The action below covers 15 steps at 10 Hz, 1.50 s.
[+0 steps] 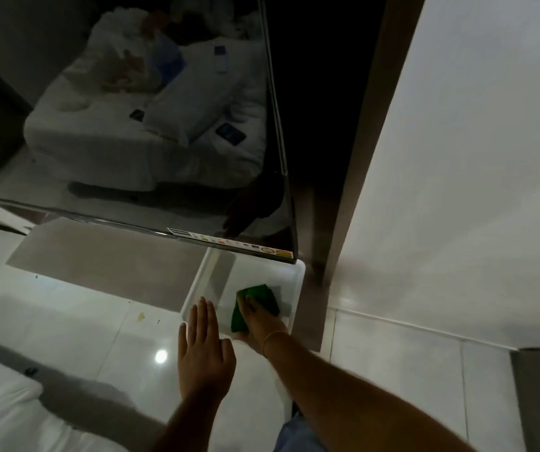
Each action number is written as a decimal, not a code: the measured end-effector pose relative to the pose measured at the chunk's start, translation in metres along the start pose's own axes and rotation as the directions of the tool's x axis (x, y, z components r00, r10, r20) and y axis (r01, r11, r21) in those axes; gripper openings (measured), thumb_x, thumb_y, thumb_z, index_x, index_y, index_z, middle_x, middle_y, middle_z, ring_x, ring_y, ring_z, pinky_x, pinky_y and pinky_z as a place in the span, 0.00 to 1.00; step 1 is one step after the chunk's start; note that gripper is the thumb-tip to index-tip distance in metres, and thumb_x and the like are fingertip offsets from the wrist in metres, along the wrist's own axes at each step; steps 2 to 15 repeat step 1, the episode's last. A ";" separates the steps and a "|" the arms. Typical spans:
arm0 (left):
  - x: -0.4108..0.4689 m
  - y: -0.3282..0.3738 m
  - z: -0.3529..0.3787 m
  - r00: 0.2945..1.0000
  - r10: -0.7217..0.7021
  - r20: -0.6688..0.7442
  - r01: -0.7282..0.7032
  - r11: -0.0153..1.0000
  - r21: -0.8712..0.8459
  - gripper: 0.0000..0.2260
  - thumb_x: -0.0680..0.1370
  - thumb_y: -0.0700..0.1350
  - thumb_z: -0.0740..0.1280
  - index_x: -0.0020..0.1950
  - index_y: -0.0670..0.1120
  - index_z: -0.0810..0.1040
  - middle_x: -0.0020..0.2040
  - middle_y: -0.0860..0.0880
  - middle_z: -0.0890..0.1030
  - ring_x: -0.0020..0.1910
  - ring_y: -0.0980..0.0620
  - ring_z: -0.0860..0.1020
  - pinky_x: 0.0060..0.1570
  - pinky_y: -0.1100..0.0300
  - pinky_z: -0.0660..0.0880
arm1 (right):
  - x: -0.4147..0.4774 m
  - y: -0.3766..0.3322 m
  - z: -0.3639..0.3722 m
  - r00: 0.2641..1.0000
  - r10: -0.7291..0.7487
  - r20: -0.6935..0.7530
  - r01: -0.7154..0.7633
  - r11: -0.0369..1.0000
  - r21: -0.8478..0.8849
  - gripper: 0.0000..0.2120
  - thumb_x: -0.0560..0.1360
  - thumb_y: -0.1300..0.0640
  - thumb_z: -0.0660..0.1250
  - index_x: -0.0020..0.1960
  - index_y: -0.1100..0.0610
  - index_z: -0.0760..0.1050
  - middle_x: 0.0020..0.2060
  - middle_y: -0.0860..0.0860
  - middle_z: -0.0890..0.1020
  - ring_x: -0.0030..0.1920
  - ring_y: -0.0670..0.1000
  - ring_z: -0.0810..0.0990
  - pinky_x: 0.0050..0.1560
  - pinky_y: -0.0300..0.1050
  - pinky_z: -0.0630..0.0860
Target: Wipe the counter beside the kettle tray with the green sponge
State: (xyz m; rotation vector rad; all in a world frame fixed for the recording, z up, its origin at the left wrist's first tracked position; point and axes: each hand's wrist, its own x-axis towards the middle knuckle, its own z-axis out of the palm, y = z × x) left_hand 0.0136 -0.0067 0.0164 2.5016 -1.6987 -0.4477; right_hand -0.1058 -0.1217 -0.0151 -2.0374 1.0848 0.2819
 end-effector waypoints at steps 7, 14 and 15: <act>-0.004 0.016 0.007 0.997 0.059 0.054 -0.058 0.998 -0.018 0.35 0.82 0.53 0.49 0.88 0.47 0.44 0.89 0.46 0.44 0.88 0.48 0.42 0.88 0.44 0.46 | -0.025 0.012 0.011 0.994 0.022 -0.111 -0.009 0.993 0.116 0.34 0.87 0.47 0.60 0.87 0.51 0.47 0.86 0.55 0.53 0.81 0.63 0.67 0.79 0.61 0.69; -0.004 0.016 0.007 0.997 0.059 0.054 -0.058 0.998 -0.018 0.35 0.82 0.53 0.49 0.88 0.47 0.44 0.89 0.46 0.44 0.88 0.48 0.42 0.88 0.44 0.46 | -0.025 0.012 0.011 0.994 0.022 -0.111 -0.009 0.993 0.116 0.34 0.87 0.47 0.60 0.87 0.51 0.47 0.86 0.55 0.53 0.81 0.63 0.67 0.79 0.61 0.69; -0.004 0.016 0.007 0.997 0.059 0.054 -0.058 0.998 -0.018 0.35 0.82 0.53 0.49 0.88 0.47 0.44 0.89 0.46 0.44 0.88 0.48 0.42 0.88 0.44 0.46 | -0.025 0.012 0.011 0.994 0.022 -0.111 -0.009 0.993 0.116 0.34 0.87 0.47 0.60 0.87 0.51 0.47 0.86 0.55 0.53 0.81 0.63 0.67 0.79 0.61 0.69</act>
